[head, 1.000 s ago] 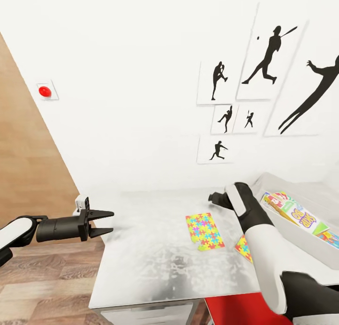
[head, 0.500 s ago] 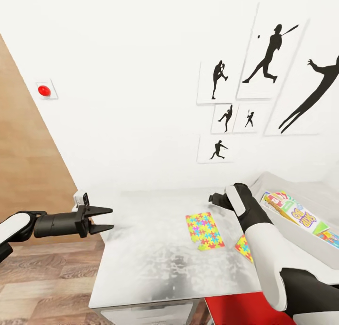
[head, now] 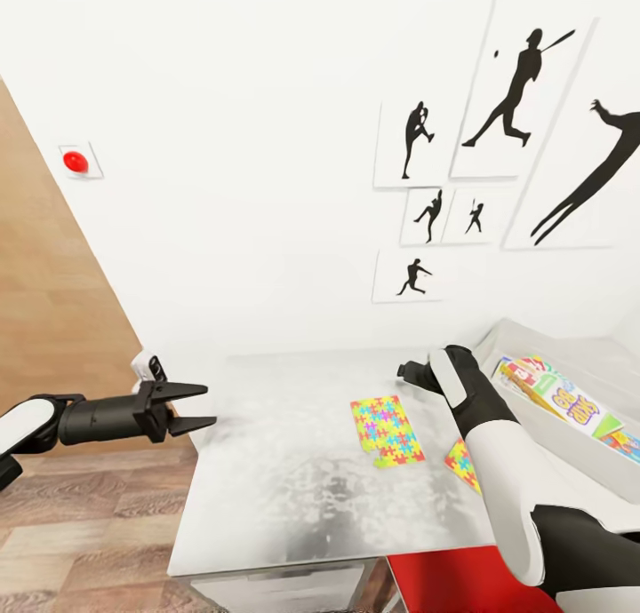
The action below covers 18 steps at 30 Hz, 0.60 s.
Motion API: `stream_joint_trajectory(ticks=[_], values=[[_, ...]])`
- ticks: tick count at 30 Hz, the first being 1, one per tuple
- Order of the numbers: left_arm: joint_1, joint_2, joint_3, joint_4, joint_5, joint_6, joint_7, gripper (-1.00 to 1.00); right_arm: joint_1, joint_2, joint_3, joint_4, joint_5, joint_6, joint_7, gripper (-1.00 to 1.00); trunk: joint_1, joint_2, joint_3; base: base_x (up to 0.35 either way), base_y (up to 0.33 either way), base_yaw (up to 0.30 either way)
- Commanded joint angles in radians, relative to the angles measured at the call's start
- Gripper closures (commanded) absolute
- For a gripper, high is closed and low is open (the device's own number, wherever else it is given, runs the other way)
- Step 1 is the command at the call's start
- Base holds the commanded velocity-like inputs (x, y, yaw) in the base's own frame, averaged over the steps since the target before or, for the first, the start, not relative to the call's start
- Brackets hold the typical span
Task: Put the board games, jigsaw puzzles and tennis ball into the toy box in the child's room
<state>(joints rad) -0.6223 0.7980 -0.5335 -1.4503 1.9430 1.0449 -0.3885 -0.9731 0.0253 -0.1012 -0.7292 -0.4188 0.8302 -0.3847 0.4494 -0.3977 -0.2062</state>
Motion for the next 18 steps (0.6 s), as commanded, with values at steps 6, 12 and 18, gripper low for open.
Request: stream_joint_trajectory(ticks=[6,12,18], values=[[-0.002,0.003,-0.01,-0.001,-0.007,0.0,-0.062,-1.0,-0.001,0.003,-0.003,-0.001,-0.011,0.001,-0.009,-1.0,0.001,-0.002,-0.012,0.0,0.0,0.0],[-0.002,0.004,-0.01,-0.001,-0.007,0.0,-0.072,-1.0,-0.001,0.01,-0.003,-0.001,-0.011,0.002,-0.007,-1.0,0.001,-0.002,-0.022,0.0,0.0,0.0],[-0.002,0.006,-0.01,-0.001,-0.007,0.0,-0.073,-1.0,-0.001,0.012,-0.003,-0.001,-0.011,0.003,-0.001,-1.0,0.001,-0.002,-0.032,0.0,0.0,0.0]])
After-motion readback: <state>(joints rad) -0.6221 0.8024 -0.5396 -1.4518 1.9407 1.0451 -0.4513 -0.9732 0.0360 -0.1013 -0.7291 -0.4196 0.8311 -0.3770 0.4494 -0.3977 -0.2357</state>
